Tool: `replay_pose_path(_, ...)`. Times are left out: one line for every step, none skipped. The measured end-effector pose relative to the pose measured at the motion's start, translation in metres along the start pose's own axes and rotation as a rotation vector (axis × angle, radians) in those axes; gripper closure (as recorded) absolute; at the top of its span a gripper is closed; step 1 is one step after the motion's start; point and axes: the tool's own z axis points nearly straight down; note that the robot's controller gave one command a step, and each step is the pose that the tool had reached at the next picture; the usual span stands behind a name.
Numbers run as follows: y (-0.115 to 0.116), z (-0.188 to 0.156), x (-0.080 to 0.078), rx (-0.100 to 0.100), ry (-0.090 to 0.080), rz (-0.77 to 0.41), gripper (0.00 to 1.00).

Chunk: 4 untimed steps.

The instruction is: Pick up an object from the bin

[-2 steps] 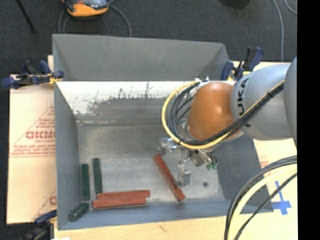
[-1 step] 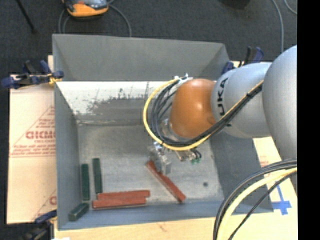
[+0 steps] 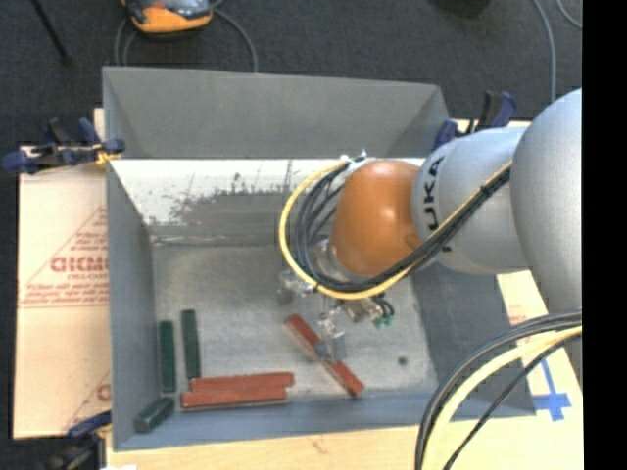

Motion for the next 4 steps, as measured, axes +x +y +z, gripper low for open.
replay_pose_path(0.000,-0.003,-0.003,0.001,-0.010,-0.001,1.00)
replay_pose_path(0.001,0.000,0.000,0.000,-0.002,-0.002,0.00)
replay_pose_path(0.001,0.000,0.000,0.000,-0.002,-0.002,0.00)
replay_pose_path(-0.007,-0.026,0.041,-0.006,0.008,-0.142,0.00)
